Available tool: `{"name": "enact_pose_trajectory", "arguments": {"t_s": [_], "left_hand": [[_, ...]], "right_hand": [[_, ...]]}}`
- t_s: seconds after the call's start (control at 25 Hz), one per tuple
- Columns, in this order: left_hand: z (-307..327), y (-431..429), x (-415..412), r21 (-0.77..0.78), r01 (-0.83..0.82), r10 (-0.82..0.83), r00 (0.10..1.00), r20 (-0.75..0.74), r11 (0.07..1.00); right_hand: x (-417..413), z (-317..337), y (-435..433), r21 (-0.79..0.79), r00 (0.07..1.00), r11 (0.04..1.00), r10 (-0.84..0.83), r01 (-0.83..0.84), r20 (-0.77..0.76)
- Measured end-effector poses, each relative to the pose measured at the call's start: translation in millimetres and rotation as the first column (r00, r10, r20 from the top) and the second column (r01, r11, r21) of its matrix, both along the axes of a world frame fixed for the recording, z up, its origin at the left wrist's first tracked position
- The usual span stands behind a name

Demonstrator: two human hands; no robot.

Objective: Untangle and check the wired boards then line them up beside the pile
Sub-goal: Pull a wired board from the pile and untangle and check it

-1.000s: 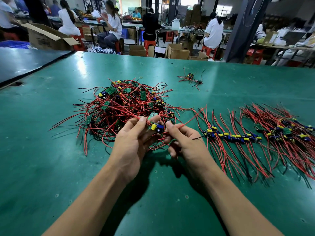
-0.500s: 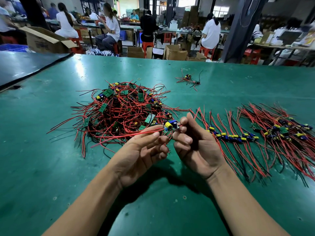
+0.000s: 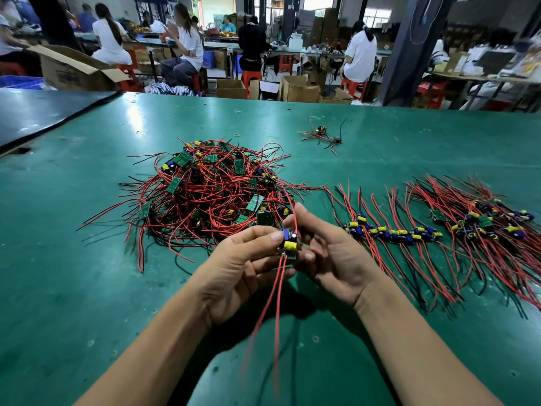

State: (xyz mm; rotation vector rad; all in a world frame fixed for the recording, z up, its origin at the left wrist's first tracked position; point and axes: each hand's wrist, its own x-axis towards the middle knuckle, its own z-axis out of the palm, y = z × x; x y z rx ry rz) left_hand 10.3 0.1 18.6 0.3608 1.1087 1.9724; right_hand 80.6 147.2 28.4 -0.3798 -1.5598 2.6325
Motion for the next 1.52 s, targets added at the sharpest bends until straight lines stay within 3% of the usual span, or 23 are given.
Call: {"name": "enact_pose_trajectory", "arguments": {"t_s": [0.12,0.28,0.36,0.44,0.64,0.84,1.0,1.28,1.52], "left_hand": [[-4,0,-1,-0.084,-0.074,0.066,0.994,-0.090,0.994],[-10,0,-1,-0.154,-0.124,0.095,0.978,-0.184,0.980],[-11,-1,-1,-0.158,-0.109,0.080,0.980,-0.181,0.981],[-11,0,-1,-0.153,-0.085,0.060,0.985,-0.163,0.984],[-11,0,-2,-0.147,-0.042,0.022,0.990,-0.139,0.988],[-10,3,4,-0.178,-0.043,-0.001,0.972,-0.237,0.983],[-10,4,7,-0.221,-0.105,0.041,0.961,-0.274,0.970],[-9,1,7,-0.235,-0.031,-0.033,0.964,-0.264,0.972],[-8,3,7,-0.205,-0.047,0.006,0.980,-0.197,0.978]], "right_hand": [[-1,-7,-2,0.080,0.999,0.997,-0.016,0.012,0.044],[-5,-13,-1,0.334,0.970,0.929,-0.211,0.160,0.121],[-5,-14,2,0.384,0.958,0.900,-0.265,0.205,0.109],[-5,-14,4,0.343,0.954,0.907,-0.289,0.244,0.085],[-6,-10,7,0.050,0.978,0.977,-0.208,0.208,0.004],[-3,-13,7,0.113,0.997,0.992,-0.065,0.061,0.040],[-3,-15,5,0.039,1.000,0.999,0.017,-0.018,0.017],[-2,-21,4,0.223,0.963,0.939,0.270,-0.263,-0.003],[-4,-27,5,0.227,0.987,0.964,0.151,-0.136,-0.051]]}}
